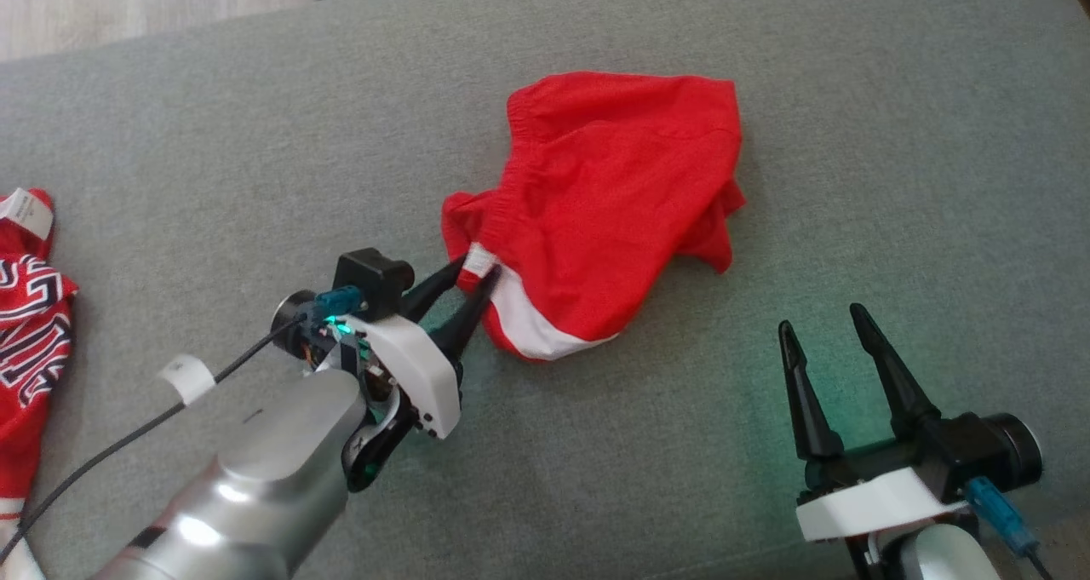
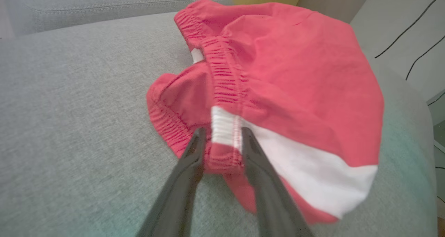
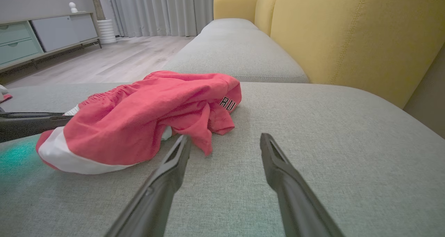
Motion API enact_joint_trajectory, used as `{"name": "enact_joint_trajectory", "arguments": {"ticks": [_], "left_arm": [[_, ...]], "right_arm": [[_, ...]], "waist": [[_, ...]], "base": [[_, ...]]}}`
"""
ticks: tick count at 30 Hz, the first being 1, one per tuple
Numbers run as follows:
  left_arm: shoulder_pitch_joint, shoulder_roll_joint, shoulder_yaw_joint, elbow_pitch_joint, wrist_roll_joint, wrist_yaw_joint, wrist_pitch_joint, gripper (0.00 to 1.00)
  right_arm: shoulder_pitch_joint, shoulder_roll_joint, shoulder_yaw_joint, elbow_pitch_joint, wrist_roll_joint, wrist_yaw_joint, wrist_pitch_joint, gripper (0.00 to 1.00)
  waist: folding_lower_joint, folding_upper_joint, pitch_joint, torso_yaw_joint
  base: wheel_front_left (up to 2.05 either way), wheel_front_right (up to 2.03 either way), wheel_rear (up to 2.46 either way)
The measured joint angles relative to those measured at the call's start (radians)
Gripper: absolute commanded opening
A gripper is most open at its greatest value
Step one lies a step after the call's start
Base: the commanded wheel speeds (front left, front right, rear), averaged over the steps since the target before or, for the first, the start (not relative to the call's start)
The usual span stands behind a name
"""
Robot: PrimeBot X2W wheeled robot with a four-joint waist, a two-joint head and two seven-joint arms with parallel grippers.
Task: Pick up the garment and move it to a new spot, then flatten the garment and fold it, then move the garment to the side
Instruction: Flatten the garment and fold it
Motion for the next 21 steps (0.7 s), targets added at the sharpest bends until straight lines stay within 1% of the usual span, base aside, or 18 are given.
{"name": "enact_joint_trajectory", "arguments": {"ticks": [2,3,4,9,14,16,19,21], "left_arm": [[-0.020,0.017,-0.046,-0.009,-0.017,0.000,-0.020,0.22],[-0.025,0.019,-0.059,-0.009,-0.019,0.000,-0.029,0.03],[-0.029,0.021,-0.075,-0.013,-0.027,0.000,-0.037,0.00],[-0.038,0.038,-0.148,-0.061,-0.102,0.000,-0.056,0.00],[-0.054,0.053,-0.218,-0.224,-0.234,0.000,-0.050,0.00],[-0.098,0.068,-0.242,-0.280,-0.252,0.000,-0.038,0.00],[-0.204,0.093,-0.235,-0.333,-0.297,0.000,-0.011,0.00],[-0.278,0.094,-0.208,-0.351,-0.327,0.000,0.011,0.00]], "right_arm": [[-0.002,0.000,0.003,0.000,0.000,0.000,0.000,1.00],[-0.002,0.000,0.005,0.001,0.000,0.000,0.000,1.00],[-0.003,0.000,0.007,0.000,0.000,0.000,0.000,1.00],[-0.003,0.000,0.012,0.007,0.001,0.000,0.000,1.00],[-0.003,0.000,0.025,0.014,0.021,0.000,0.000,1.00],[-0.003,0.000,0.036,0.017,0.026,0.000,0.000,1.00],[-0.003,0.000,0.058,0.020,0.042,0.000,0.000,1.00],[-0.004,0.000,0.065,0.020,0.052,0.000,0.000,1.00]], "waist": [[0.0000,0.0000,0.003,-0.008],[0.0002,0.0000,0.001,-0.009],[0.0000,0.0000,-0.001,-0.011],[0.0000,0.0000,-0.021,-0.016],[0.0000,0.0000,-0.063,-0.029],[-0.0001,0.0000,-0.080,-0.041],[0.0000,0.0000,-0.100,-0.071],[0.0000,0.0000,-0.112,-0.096]], "base": [[0.00,0.00,0.00],[0.00,0.00,0.00],[0.00,0.00,0.00],[0.00,0.00,0.00],[0.00,0.00,0.00],[0.00,0.00,0.00],[0.00,0.00,0.00],[0.00,0.00,0.00]]}}
